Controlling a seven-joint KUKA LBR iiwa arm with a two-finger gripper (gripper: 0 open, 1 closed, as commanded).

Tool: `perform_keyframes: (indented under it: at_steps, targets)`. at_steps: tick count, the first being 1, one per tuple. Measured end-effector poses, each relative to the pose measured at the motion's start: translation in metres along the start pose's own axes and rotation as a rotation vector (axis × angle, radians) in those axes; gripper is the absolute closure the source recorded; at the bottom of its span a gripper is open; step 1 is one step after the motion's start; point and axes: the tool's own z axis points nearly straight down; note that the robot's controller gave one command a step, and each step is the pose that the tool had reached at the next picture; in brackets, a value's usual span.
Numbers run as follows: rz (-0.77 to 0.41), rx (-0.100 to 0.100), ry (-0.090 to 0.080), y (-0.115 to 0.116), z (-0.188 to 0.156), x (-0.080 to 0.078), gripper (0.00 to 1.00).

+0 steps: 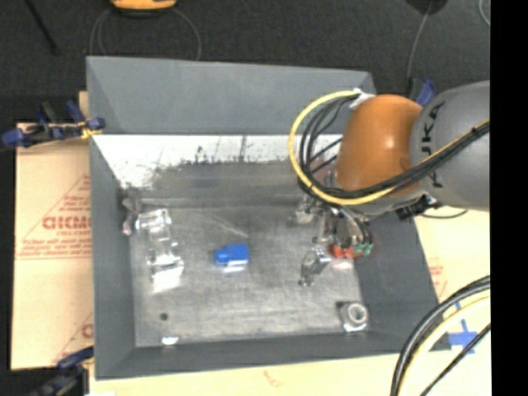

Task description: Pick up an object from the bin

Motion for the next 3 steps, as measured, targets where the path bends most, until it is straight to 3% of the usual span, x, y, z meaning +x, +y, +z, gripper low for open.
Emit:
perform_keyframes:
  at_steps: [1,2,3]
  targets:
    - [-0.065,0.001,-0.015,0.111,0.079,-0.026,0.0]
    - [-0.061,-0.001,-0.027,0.108,0.073,-0.03,1.0]
    - [-0.308,0.002,-0.022,0.12,-0.16,-0.029,1.0]
